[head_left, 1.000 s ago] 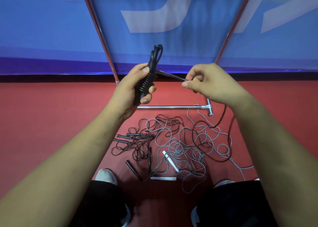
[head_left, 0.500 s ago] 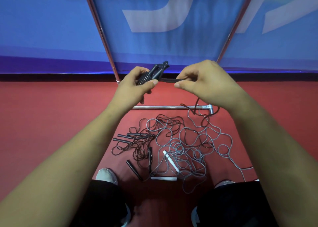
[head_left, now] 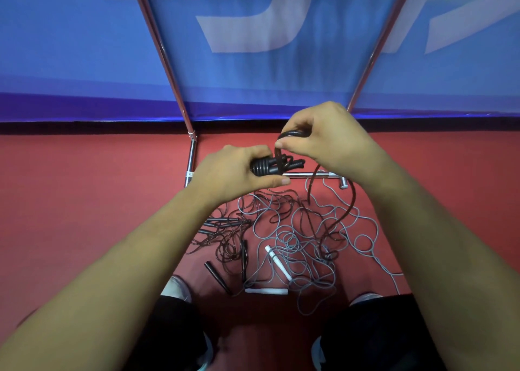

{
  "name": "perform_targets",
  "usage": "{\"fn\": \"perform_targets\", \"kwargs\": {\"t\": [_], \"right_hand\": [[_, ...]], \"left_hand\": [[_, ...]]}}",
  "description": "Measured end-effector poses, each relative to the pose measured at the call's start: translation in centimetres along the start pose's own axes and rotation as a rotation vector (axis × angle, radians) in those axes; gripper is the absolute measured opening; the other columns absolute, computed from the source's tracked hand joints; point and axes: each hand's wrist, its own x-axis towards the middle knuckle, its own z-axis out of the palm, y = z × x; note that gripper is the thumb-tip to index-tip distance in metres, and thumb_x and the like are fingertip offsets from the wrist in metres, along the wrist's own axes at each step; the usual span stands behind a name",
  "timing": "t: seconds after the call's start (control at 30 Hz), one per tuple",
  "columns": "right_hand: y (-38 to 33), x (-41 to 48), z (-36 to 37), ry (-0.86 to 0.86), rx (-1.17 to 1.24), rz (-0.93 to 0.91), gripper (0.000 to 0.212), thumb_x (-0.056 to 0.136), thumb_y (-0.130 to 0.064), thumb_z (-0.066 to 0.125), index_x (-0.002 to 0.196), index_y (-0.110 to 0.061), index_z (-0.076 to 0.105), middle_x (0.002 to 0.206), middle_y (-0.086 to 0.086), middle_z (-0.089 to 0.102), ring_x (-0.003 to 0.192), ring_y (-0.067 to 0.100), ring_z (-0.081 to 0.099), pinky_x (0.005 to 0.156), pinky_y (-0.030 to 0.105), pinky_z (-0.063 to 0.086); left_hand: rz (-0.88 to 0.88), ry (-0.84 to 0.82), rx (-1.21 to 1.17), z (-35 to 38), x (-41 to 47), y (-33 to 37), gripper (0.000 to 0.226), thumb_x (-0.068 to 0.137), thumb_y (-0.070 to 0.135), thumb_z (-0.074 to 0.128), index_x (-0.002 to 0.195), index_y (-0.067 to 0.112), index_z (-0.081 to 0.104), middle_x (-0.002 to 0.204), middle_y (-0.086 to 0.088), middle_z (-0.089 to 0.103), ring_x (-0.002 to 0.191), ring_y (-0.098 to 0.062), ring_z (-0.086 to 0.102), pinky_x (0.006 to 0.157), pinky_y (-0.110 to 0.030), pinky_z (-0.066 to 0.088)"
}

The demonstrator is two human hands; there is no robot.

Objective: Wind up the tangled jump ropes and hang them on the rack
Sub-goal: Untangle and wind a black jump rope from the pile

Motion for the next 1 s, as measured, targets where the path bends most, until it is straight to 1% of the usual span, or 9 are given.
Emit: {"fn": "perform_targets", "kwargs": {"t": [0.1,0.23,0.3,0.37,0.5,0.67,0.8,0.9,1.0], "right_hand": [[0.4,0.0,-0.2,0.037,0.039,0.026,0.015,0.077,-0.028,0.083,0.078,-0.014,0.075,0.07,-0.004,0.07,0.068,0.01,0.062,0.068,0.028,0.046],[1.6,0.1,-0.7,0.094,0.169,0.101,0.021,0.07,-0.031,0.088,0.076,-0.016,0.074,0.071,0.011,0.069,0.064,0.018,0.056,0.066,0.033,0.047],[2.1,0.0,-0.8,0.072,0.258,0.136,0.023,0.07,-0.026,0.088,0.079,-0.012,0.072,0.067,0.015,0.067,0.06,0.013,0.054,0.062,0.03,0.043],[2.5,0.0,-0.8,0.025,0.271,0.151,0.021,0.076,-0.023,0.085,0.082,-0.007,0.072,0.061,0.006,0.063,0.055,0.008,0.05,0.057,0.023,0.04],[3.0,0.0,-0.9,-0.056,0.244,0.177,0.007,0.087,-0.016,0.074,0.082,-0.011,0.073,0.052,-0.007,0.06,0.046,0.01,0.047,0.051,0.021,0.04],[3.1,0.2,-0.6,-0.088,0.255,0.182,0.01,0.092,-0.018,0.069,0.084,-0.017,0.072,0.064,0.001,0.064,0.054,0.015,0.053,0.058,0.033,0.049],[3.2,0.2,-0.6,-0.086,0.292,0.201,0.006,0.095,-0.02,0.066,0.094,-0.018,0.072,0.061,0.0,0.059,0.05,0.01,0.048,0.055,0.027,0.042],[2.9,0.1,-0.7,-0.056,0.265,0.2,0.01,0.095,-0.021,0.065,0.091,-0.013,0.069,0.06,0.001,0.058,0.051,0.01,0.045,0.056,0.027,0.039],[2.5,0.1,-0.8,-0.062,0.159,0.197,0.013,0.094,-0.025,0.065,0.089,-0.013,0.066,0.061,0.0,0.062,0.047,0.007,0.045,0.054,0.022,0.04]], "left_hand": [[0.09,-0.022,-0.122,0.2,-0.2,0.2,0.061,0.068,0.086,0.051,0.102,0.037,0.064,0.064,0.014,0.057,0.059,-0.005,0.053,0.058,-0.031,0.043],[0.212,-0.096,-0.419,-0.2,-0.4,0.3,0.038,0.08,0.062,0.066,0.087,0.025,0.061,0.059,0.009,0.045,0.056,-0.009,0.041,0.056,-0.031,0.034],[0.234,-0.143,-0.557,-0.5,-0.5,0.4,0.026,0.086,0.045,0.072,0.087,0.021,0.062,0.062,-0.001,0.045,0.054,-0.008,0.04,0.052,-0.026,0.032],[0.233,-0.171,-0.672,-0.7,-0.6,0.7,0.015,0.09,0.031,0.073,0.093,0.019,0.065,0.063,-0.005,0.048,0.051,-0.007,0.043,0.047,-0.019,0.035],[0.195,-0.149,-0.867,-0.7,-0.5,0.7,0.008,0.089,0.037,0.065,0.092,0.029,0.065,0.066,-0.008,0.053,0.048,-0.017,0.045,0.041,-0.021,0.037],[0.127,-0.096,-1.007,-0.7,-0.3,0.9,0.027,0.087,0.039,0.056,0.094,0.013,0.058,0.063,-0.009,0.054,0.041,-0.02,0.04,0.04,-0.022,0.032],[-0.007,-0.006,-1.232,-0.9,0.5,0.7,0.04,0.086,0.039,0.051,0.107,0.005,0.049,0.059,-0.006,0.053,0.036,-0.017,0.037,0.037,-0.021,0.027],[-0.108,0.092,-1.38,-1.0,1.0,0.6,0.033,0.09,0.035,0.047,0.11,0.009,0.048,0.067,0.002,0.055,0.049,-0.016,0.048,0.036,-0.017,0.026],[-0.073,0.079,-1.44,-0.8,1.1,0.5,0.021,0.099,0.032,0.045,0.117,0.026,0.055,0.079,0.004,0.051,0.058,-0.017,0.052,0.036,-0.017,0.027]]}}
